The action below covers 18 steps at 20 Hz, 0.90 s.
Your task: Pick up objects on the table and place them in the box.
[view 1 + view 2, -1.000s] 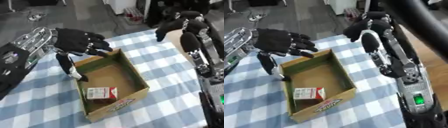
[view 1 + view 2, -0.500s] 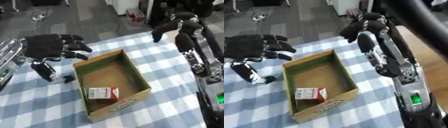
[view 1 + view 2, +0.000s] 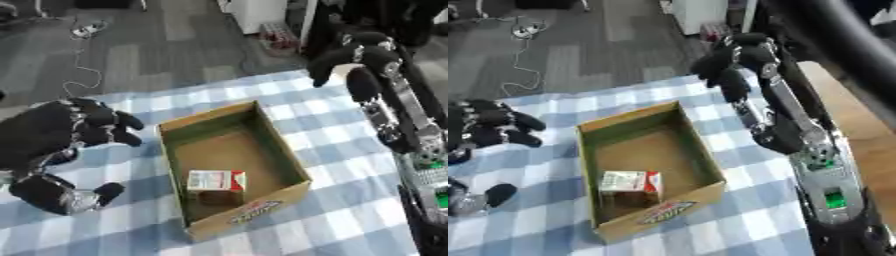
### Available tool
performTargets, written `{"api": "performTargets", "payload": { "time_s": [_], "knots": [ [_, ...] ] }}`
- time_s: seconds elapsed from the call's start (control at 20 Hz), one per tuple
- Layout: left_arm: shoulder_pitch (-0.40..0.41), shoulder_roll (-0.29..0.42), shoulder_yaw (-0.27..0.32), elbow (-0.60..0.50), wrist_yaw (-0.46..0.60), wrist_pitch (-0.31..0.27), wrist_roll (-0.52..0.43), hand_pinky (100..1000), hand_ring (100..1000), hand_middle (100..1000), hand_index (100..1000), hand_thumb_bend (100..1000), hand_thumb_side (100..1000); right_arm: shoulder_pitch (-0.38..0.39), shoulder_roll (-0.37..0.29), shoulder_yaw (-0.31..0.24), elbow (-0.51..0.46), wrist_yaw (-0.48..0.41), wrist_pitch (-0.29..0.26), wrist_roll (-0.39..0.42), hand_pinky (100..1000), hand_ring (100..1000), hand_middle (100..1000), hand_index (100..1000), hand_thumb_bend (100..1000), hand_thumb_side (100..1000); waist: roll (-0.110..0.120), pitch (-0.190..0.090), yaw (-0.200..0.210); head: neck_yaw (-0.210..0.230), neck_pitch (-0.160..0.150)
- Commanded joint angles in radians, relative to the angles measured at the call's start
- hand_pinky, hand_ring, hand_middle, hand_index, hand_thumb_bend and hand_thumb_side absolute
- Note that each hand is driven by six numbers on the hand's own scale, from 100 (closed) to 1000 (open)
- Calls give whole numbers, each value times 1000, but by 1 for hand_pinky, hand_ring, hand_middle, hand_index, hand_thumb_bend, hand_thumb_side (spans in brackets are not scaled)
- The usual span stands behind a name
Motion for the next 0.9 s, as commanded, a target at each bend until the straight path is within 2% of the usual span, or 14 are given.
{"api": "performTargets", "payload": {
  "time_s": [0.05, 0.1, 0.2, 0.4, 0.6, 0.9],
  "knots": [
    [1, -56, 86, -41, 64, 56, 41, 511, 563, 663, 725, 168, 1000, 1, -26, -19, -13, 18, 9, -19, 391, 434, 505, 685, 100, 1000, -3, -7, 8, -39, 20],
    [-2, -75, 110, -41, 82, 83, 86, 540, 557, 643, 716, 167, 1000, 4, -30, -23, -13, 26, 12, -24, 391, 434, 505, 685, 100, 1000, -7, -4, 13, -60, 21],
    [-7, -102, 131, -42, 125, 141, 182, 528, 533, 625, 712, 165, 1000, 10, -35, -27, -13, 40, 16, -33, 391, 434, 507, 686, 100, 1000, -11, 2, 22, -103, 23],
    [-4, -127, 110, -42, 261, 216, 309, 457, 493, 598, 709, 159, 1000, 12, -39, -30, -13, 58, 22, -47, 395, 438, 507, 687, 100, 1000, -15, 12, 26, -144, 23],
    [2, -125, 88, -42, 409, 217, 305, 466, 500, 603, 713, 159, 1000, 8, -38, -33, -13, 65, 25, -61, 394, 437, 507, 686, 100, 1000, -12, 12, 27, -151, 23],
    [29, -115, 89, -42, 455, 213, 283, 451, 495, 598, 714, 156, 1000, 2, -38, -27, -13, 66, 23, -62, 394, 437, 506, 684, 100, 1000, -9, 9, 20, -140, 23]
  ]
}}
